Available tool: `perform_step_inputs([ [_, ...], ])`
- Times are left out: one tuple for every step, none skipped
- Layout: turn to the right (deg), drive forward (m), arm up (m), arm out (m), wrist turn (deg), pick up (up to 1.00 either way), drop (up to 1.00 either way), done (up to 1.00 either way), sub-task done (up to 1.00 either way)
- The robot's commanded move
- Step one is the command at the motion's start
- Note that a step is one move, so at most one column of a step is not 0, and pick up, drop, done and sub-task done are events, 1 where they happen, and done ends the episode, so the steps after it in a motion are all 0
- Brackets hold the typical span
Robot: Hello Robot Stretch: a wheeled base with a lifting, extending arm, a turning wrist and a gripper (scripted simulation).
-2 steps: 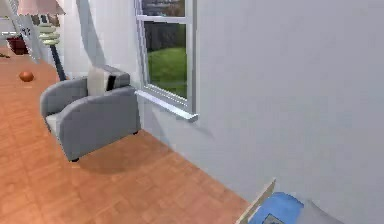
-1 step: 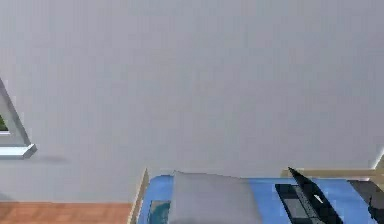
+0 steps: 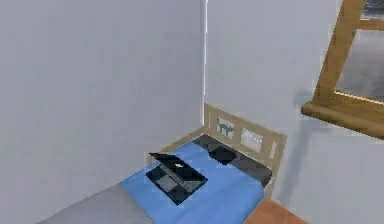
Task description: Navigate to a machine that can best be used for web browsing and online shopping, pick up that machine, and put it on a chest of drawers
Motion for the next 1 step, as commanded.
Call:
perform_step_inputs([
  [39.0,0.0,0.0,0.0,0.0,0.0,0.0,0.0,0.0],
])
